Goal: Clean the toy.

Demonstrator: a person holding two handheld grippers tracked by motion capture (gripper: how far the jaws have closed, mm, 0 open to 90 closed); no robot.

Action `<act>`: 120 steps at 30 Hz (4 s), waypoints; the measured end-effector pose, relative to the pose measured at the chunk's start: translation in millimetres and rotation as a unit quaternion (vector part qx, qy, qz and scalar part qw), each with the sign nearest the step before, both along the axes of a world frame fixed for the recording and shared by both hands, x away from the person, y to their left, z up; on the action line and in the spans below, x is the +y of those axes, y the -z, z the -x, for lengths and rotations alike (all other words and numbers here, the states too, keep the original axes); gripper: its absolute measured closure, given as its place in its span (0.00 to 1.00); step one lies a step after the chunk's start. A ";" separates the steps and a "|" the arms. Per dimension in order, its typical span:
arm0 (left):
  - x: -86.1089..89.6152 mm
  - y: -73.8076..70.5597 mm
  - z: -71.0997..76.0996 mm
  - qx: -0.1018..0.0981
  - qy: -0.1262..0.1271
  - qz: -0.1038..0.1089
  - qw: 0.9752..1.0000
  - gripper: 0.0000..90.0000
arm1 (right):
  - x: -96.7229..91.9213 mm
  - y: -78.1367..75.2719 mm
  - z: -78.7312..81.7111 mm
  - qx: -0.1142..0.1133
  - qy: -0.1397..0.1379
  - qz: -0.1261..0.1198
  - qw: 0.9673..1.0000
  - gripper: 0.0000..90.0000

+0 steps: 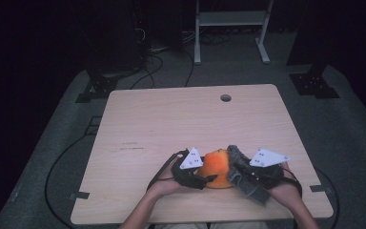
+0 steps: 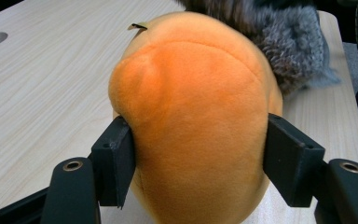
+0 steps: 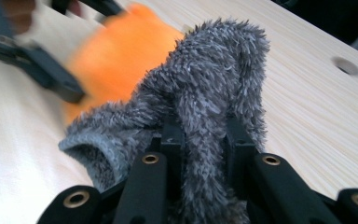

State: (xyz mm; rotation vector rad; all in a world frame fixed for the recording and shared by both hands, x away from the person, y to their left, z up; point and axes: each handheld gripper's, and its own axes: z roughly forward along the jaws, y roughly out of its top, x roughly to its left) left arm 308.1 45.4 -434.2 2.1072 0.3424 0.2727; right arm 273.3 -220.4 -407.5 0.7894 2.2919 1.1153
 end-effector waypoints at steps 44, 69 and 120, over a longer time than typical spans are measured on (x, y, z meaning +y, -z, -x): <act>-5.9 3.0 3.7 -0.012 0.008 -0.003 1.000 0.36 | 19.4 -12.4 4.5 -0.003 -0.059 -0.008 0.998 0.82; 7.7 -2.1 -5.7 0.042 0.025 0.008 0.999 0.19 | 2.6 1.7 -5.8 0.043 -0.024 -0.060 0.997 0.82; 7.6 2.3 1.6 0.008 0.037 -0.013 0.999 0.33 | -5.6 21.3 -16.7 0.070 -0.003 -0.097 0.993 0.82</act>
